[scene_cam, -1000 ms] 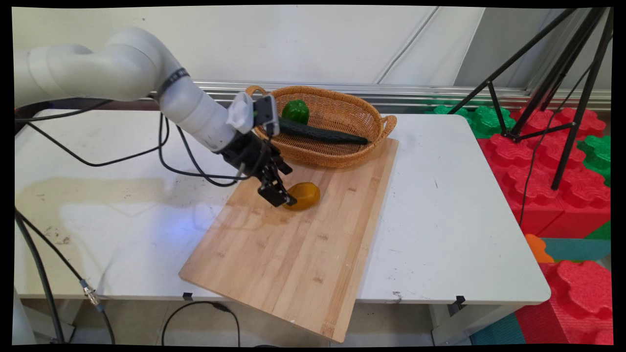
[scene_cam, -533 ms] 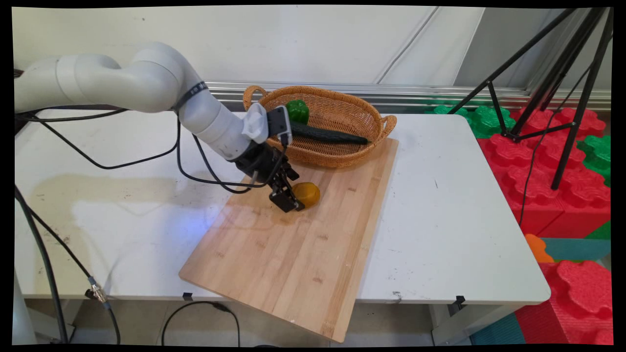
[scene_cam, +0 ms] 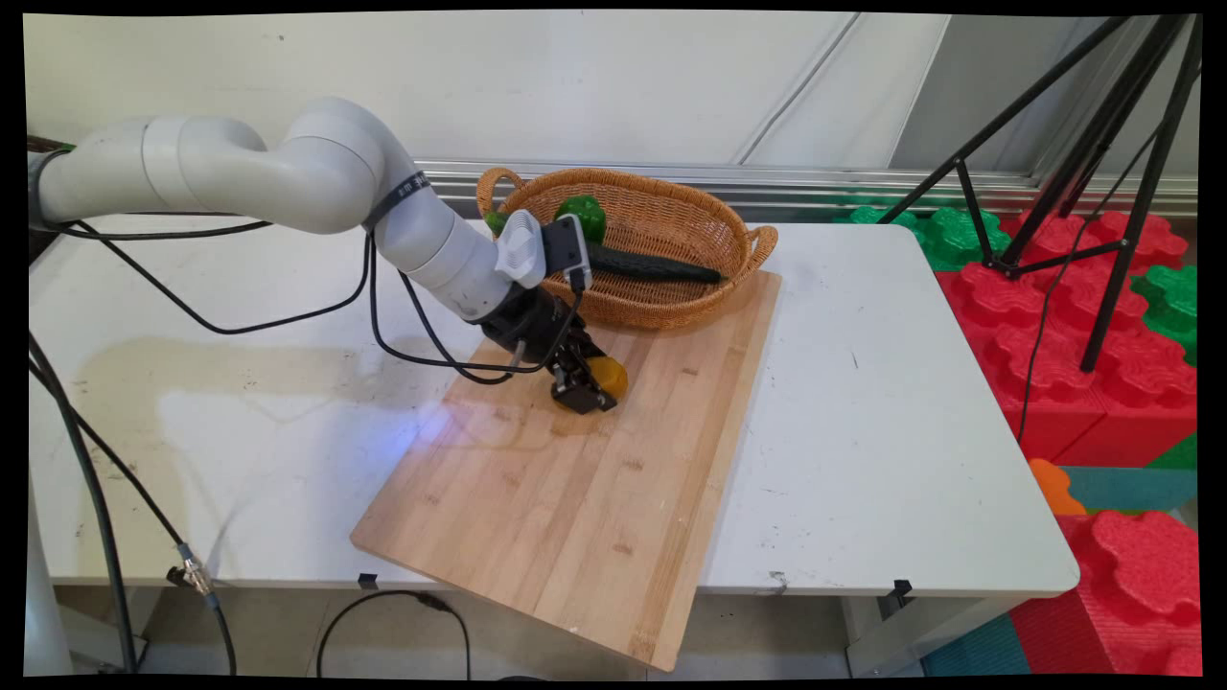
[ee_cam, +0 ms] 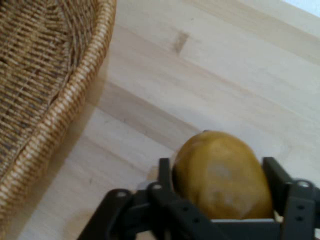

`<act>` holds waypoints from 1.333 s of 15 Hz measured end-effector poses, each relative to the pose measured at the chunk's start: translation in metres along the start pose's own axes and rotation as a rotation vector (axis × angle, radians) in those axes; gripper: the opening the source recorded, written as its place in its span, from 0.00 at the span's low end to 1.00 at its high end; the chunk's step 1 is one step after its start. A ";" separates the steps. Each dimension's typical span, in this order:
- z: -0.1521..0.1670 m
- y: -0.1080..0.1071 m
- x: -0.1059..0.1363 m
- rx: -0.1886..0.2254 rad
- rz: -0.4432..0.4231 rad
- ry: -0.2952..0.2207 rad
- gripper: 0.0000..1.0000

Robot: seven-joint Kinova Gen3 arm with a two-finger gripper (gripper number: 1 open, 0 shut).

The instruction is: Pick up the potato from the cutting board, then place the picked object in the vegetable basket

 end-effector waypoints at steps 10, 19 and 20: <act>-0.001 0.000 0.005 -0.002 0.018 0.024 0.00; -0.042 0.003 0.012 -0.002 0.017 0.100 0.00; -0.047 0.003 0.012 -0.001 0.016 0.108 0.00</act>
